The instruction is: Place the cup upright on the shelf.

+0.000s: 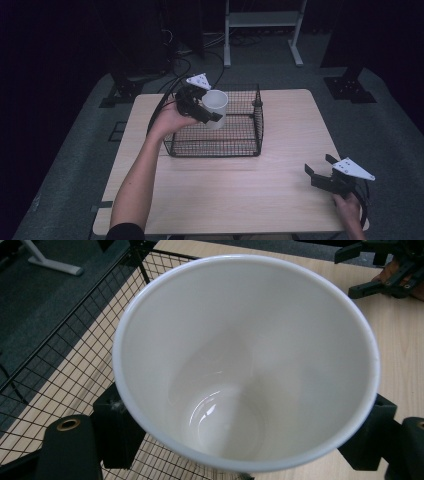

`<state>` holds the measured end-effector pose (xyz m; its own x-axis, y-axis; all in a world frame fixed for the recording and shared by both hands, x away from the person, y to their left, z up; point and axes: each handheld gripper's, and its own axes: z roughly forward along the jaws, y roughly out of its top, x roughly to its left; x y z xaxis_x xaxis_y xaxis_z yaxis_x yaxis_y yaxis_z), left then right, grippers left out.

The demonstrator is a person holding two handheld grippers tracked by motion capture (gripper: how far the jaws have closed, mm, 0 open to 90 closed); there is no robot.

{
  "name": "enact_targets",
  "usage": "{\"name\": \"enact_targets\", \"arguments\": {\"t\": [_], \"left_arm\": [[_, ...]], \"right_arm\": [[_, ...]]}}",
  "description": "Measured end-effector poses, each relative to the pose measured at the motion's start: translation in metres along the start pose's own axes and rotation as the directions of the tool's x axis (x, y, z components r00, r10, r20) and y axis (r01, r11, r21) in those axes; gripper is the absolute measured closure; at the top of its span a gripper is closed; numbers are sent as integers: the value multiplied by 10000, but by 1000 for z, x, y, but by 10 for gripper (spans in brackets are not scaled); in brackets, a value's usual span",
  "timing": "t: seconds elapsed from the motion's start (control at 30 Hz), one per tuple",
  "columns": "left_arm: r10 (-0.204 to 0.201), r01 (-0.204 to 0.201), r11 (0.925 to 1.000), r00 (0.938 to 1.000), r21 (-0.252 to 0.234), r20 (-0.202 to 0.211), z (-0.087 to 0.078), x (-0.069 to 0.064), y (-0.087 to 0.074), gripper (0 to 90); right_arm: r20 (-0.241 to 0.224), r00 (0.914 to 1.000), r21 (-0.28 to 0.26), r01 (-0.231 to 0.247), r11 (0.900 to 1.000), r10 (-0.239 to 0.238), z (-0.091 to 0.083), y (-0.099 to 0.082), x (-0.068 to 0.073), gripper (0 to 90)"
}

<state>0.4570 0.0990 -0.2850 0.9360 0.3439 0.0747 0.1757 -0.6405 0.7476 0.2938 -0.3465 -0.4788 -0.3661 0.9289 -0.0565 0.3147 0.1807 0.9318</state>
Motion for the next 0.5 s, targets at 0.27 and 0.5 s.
{"name": "enact_targets", "arguments": {"t": [0.27,0.5], "left_arm": [[-169,168,9995,9999,255,30,14,9,-4,211],[-338,332,9982,9994,494,100,30,16,-8,210]], "right_arm": [[-10,10000,3,-18,10000,18,0,0,0,131],[-30,10000,2,-49,10000,50,0,0,0,131]]}}
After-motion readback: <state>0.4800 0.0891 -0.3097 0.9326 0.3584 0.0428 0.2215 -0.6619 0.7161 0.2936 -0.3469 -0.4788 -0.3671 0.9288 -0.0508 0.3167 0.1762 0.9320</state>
